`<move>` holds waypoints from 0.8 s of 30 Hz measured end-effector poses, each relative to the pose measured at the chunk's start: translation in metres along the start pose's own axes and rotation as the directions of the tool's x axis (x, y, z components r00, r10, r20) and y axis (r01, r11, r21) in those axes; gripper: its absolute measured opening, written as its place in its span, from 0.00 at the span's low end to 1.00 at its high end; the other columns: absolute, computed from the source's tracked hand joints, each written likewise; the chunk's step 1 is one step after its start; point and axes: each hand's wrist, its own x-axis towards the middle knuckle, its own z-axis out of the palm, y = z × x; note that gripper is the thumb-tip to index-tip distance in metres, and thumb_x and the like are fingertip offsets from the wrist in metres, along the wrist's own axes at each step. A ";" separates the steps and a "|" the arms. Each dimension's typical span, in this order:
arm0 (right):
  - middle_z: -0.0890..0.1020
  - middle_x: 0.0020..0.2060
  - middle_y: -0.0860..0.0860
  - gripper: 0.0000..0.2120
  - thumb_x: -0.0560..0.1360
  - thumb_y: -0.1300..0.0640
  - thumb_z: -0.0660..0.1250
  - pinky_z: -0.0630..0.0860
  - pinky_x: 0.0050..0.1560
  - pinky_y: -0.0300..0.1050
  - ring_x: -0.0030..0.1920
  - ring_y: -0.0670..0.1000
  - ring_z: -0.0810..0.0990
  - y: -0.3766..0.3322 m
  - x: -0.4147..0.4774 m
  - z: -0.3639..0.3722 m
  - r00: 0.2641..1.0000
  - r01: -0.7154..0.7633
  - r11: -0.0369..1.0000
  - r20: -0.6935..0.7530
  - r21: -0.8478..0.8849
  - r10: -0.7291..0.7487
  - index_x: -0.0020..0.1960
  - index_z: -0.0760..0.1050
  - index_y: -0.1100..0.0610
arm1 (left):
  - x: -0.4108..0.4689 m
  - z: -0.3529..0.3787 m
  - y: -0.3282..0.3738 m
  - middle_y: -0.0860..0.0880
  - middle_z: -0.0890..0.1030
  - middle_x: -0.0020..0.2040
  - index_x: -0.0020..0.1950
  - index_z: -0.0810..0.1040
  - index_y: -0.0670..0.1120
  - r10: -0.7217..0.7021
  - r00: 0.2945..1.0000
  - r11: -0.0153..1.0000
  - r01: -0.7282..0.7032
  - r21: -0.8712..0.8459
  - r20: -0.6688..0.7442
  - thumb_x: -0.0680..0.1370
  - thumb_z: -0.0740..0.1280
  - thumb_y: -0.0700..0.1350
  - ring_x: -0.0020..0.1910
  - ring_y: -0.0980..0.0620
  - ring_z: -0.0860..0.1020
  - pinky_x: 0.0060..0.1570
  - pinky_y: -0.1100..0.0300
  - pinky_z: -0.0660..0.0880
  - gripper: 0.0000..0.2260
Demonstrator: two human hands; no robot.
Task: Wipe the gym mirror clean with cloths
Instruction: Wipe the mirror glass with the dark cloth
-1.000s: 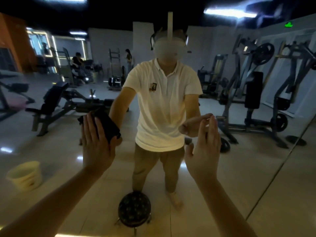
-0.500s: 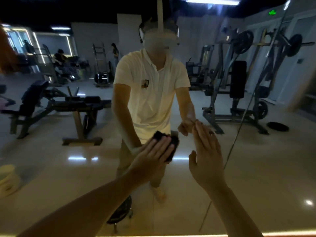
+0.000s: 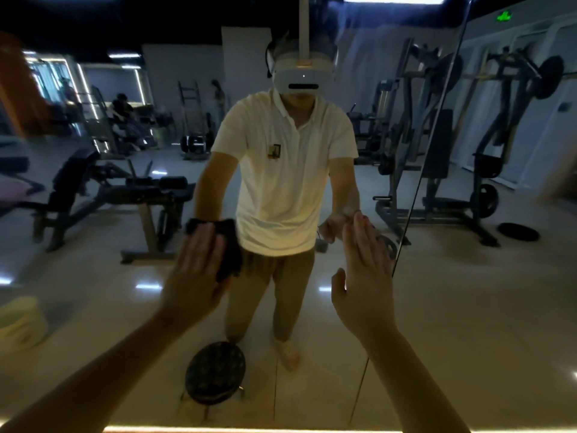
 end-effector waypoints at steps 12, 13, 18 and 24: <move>0.49 0.84 0.53 0.42 0.76 0.68 0.64 0.55 0.81 0.61 0.83 0.52 0.47 -0.010 -0.001 -0.002 0.997 -0.053 0.999 0.064 -0.004 0.053 0.84 0.47 0.59 | 0.064 0.029 0.111 0.35 0.46 0.83 0.84 0.46 0.38 0.332 0.943 0.942 -0.333 0.030 0.033 0.82 0.64 0.53 0.83 0.37 0.41 0.81 0.42 0.36 0.40; 0.51 0.84 0.53 0.40 0.77 0.69 0.62 0.56 0.81 0.60 0.83 0.51 0.49 -0.010 0.001 -0.005 0.995 -0.072 0.997 0.065 0.003 0.071 0.84 0.49 0.59 | 0.067 0.032 0.121 0.35 0.45 0.83 0.84 0.44 0.37 0.389 0.918 0.918 -0.393 0.051 0.069 0.83 0.62 0.52 0.82 0.36 0.40 0.80 0.42 0.34 0.39; 0.60 0.81 0.53 0.35 0.77 0.68 0.60 0.60 0.80 0.55 0.81 0.51 0.58 -0.029 0.022 -0.022 0.993 -0.105 0.994 -0.061 -0.026 0.103 0.83 0.56 0.59 | 0.074 0.013 0.074 0.37 0.43 0.83 0.83 0.42 0.39 0.421 0.905 0.900 -0.425 0.101 0.055 0.81 0.66 0.50 0.82 0.39 0.36 0.78 0.43 0.29 0.42; 0.50 0.84 0.55 0.36 0.78 0.64 0.64 0.58 0.79 0.63 0.82 0.56 0.53 -0.037 0.066 -0.034 0.986 -0.153 0.967 -0.093 -0.206 0.136 0.83 0.54 0.60 | 0.081 -0.047 -0.071 0.35 0.47 0.83 0.84 0.47 0.39 0.039 0.989 0.999 -0.035 0.031 -0.145 0.84 0.56 0.58 0.84 0.38 0.45 0.81 0.41 0.41 0.37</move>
